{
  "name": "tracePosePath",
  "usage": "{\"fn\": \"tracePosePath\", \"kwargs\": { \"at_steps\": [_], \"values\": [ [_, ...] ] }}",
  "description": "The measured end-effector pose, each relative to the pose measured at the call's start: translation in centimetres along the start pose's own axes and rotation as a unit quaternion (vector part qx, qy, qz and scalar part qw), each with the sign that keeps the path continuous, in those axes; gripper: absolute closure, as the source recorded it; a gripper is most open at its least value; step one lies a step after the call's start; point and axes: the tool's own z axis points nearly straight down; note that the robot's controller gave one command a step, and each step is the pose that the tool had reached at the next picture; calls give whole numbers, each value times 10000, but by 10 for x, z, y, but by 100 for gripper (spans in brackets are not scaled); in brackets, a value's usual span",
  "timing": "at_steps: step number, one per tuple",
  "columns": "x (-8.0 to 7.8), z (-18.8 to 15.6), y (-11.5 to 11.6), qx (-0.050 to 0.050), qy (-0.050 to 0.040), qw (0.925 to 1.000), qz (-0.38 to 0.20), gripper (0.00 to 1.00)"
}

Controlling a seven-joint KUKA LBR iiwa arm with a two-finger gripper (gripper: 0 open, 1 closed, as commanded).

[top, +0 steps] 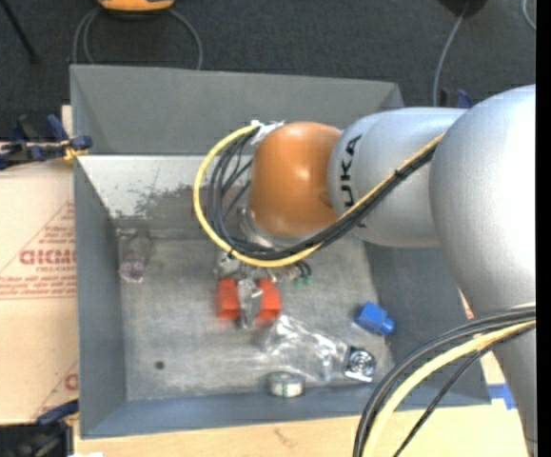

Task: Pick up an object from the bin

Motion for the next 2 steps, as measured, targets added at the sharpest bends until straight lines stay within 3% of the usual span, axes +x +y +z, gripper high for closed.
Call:
{"fn": "tracePosePath", "kwargs": {
  "at_steps": [1, 2],
  "values": [
    [-4, -76, -2, 17, 14, 10000, 47, 100],
    [-6, -86, -3, 1, 38, 10000, 84, 100]
  ]
}}
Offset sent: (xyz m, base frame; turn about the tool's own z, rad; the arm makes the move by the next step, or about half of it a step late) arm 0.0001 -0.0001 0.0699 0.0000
